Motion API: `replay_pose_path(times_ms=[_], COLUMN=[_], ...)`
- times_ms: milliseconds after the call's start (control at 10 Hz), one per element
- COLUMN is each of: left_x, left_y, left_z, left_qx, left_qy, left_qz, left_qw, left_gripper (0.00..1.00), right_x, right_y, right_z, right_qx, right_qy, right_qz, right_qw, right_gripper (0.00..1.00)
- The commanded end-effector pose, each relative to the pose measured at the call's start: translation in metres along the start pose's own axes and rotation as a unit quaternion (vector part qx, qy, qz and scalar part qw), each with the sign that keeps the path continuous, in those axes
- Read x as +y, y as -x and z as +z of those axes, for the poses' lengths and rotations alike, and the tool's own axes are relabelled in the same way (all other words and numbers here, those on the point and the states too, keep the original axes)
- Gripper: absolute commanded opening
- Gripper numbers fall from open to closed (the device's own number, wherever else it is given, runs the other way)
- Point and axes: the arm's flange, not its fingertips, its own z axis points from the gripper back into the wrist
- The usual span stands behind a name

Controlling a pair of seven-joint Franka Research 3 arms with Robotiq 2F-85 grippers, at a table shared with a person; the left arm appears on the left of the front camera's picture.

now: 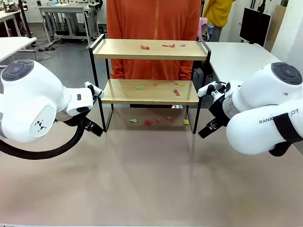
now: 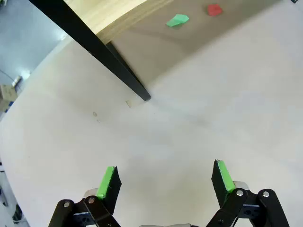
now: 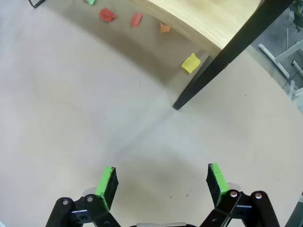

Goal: Clean the shelf.
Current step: Pick up the Duster handed by the human.

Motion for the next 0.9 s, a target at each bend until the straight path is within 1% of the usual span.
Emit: replay_pose_path(times_ms=[0, 800], left_x=[0.0000, 0.0000], left_y=[0.0000, 0.0000], left_z=[0.0001, 0.0001], left_qx=[0.000, 0.000], left_qy=[0.000, 0.000], left_qz=[0.000, 0.000], left_qw=[1.000, 1.000], left_gripper=[1.00, 1.00], right_x=[0.0000, 0.0000], right_y=[0.0000, 0.0000], right_z=[0.0000, 0.0000], right_qx=[0.000, 0.000], right_qy=[0.000, 0.000], right_qz=[0.000, 0.000], right_qw=[1.000, 1.000], right_gripper=[1.00, 1.00])
